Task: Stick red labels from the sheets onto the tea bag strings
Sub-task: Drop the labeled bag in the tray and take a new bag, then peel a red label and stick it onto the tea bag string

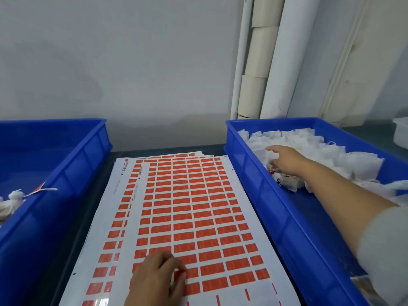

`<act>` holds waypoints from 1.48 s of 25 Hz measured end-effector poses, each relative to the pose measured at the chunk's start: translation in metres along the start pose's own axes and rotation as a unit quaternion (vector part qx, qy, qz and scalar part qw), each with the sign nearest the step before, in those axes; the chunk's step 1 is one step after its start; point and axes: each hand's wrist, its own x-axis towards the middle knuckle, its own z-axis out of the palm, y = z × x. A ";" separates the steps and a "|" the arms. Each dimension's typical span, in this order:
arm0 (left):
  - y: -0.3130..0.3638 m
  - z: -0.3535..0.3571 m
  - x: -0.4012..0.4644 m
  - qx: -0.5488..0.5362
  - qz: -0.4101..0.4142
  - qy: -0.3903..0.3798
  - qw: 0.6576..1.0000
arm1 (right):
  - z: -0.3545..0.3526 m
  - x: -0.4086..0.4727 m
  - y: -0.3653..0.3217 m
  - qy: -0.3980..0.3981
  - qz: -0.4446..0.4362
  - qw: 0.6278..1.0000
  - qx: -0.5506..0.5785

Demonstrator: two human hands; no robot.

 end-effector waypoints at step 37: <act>-0.026 -0.108 0.021 -0.281 0.041 -0.060 0.957 | 0.078 -0.191 -0.196 -0.137 -0.254 0.956 0.058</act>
